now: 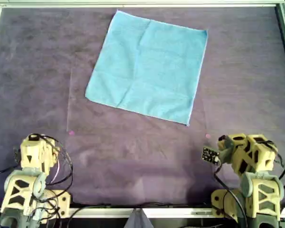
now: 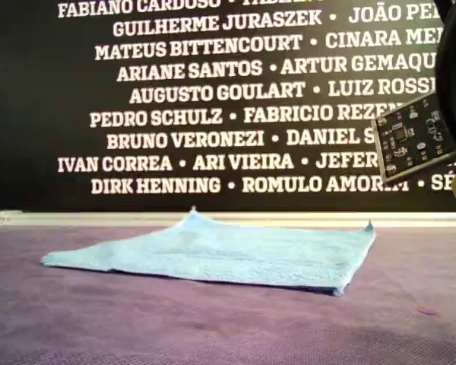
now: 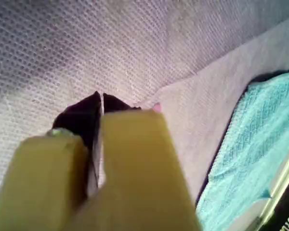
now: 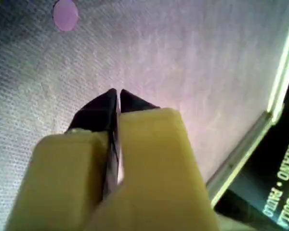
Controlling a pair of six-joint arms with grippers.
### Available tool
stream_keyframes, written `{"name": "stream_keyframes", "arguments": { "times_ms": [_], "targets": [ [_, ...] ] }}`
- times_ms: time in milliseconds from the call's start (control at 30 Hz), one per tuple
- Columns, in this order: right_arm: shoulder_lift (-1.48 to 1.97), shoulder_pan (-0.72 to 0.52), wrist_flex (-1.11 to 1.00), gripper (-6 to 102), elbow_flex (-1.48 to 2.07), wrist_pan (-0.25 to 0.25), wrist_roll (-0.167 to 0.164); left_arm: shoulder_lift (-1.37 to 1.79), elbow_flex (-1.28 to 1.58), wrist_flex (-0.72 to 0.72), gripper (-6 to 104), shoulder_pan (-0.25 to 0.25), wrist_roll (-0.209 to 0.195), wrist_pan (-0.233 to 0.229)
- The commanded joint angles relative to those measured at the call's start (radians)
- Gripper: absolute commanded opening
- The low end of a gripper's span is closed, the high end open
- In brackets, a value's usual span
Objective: Fold a cloth
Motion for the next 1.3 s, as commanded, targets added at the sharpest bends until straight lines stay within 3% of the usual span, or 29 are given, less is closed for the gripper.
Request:
{"name": "stream_keyframes", "arguments": {
  "times_ms": [0,167,333,367,467,567,667,800,967,1133,1267],
  "targets": [
    [0.044,0.006,-0.066,5,0.009,-0.008,-0.008,0.020,-0.018,-0.020,0,0.009,0.003,0.003],
    [0.044,0.006,-0.264,24,0.012,-0.008,0.002,0.066,-0.021,-0.063,7,0.008,-0.005,0.006],
    [0.044,0.008,-0.373,48,0.012,-0.009,-0.009,0.066,-0.018,-0.153,32,0.008,-0.006,0.005],
    [0.044,0.008,-0.390,52,0.012,-0.009,0.003,0.066,-0.015,-0.172,37,0.006,0.006,0.006],
    [0.044,0.009,-0.393,59,0.008,-0.011,0.005,0.066,-0.025,-0.192,50,-0.003,-0.006,0.006],
    [0.043,0.011,-0.374,61,0.011,-0.011,-0.011,0.066,-0.046,-0.199,59,-0.020,0.008,0.006],
    [0.043,0.038,-0.374,61,0.005,-0.011,-0.011,0.066,-0.086,-0.201,66,-0.075,0.009,0.006],
    [0.040,0.207,-0.365,61,0.000,-0.011,-0.005,0.066,-0.202,-0.202,68,-0.143,0.009,0.006],
    [0.038,0.426,-0.233,61,-0.071,0.009,-0.011,-0.028,-0.331,-0.201,68,-0.144,0.011,0.006],
    [0.037,0.451,-0.222,61,-0.063,0.009,-0.014,-0.515,-0.457,-0.204,69,-0.149,0.051,0.006],
    [0.012,0.453,-0.222,62,-0.066,0.009,-0.014,-0.792,-0.653,-0.204,69,-0.149,0.057,0.006]
  ]
}}
